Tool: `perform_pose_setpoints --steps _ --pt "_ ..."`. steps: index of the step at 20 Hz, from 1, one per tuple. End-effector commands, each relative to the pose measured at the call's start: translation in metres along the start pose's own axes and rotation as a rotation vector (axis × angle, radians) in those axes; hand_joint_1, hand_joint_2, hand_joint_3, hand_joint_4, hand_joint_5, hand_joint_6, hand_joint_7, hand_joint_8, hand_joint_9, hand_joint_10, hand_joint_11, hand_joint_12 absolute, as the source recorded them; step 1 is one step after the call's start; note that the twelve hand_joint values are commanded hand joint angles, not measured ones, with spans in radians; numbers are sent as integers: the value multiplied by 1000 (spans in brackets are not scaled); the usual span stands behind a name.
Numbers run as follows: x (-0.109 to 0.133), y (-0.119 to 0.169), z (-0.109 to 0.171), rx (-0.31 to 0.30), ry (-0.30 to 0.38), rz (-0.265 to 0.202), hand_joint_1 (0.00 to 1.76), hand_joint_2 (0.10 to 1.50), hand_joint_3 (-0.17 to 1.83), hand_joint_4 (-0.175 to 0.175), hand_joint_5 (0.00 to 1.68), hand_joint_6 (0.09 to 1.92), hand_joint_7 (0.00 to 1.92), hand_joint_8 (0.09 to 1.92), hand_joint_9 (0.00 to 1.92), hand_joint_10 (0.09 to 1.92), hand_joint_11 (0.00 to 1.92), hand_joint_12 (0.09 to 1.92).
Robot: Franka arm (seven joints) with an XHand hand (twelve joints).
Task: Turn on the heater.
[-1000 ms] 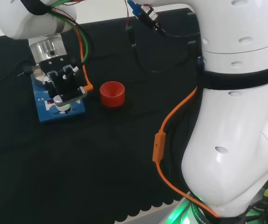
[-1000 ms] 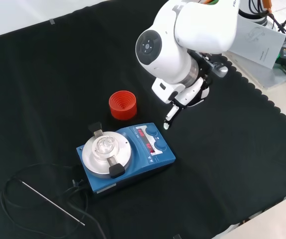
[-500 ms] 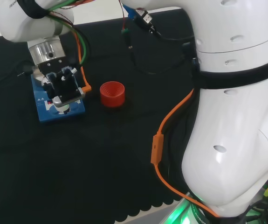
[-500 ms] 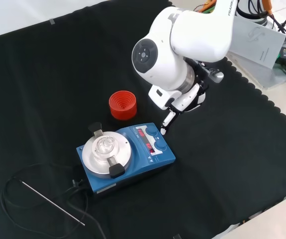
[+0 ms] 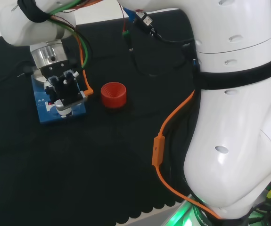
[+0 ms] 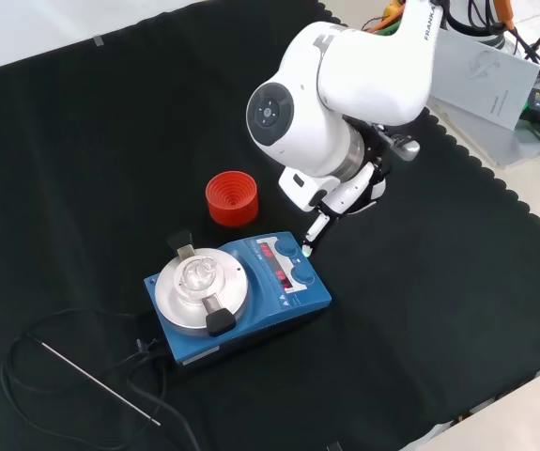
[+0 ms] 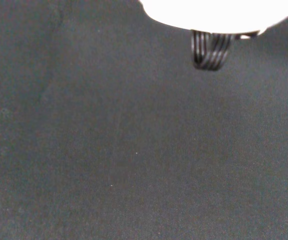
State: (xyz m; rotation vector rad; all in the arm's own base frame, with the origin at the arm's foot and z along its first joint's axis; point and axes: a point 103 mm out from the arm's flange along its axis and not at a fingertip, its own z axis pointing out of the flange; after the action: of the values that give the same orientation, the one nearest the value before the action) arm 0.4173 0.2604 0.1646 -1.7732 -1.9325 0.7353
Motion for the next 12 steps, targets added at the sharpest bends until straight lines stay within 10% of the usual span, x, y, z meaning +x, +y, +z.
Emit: perform_pose_setpoints --steps 1,12 --pt "-3 1 5 -1 11 5 1547 595 1109 -21 188 396 1525 1920 1564 1920 1445 1551" --pt "-2 3 13 -2 2 13 1547 593 1110 -23 193 391 1525 1920 1565 1920 1445 1554"
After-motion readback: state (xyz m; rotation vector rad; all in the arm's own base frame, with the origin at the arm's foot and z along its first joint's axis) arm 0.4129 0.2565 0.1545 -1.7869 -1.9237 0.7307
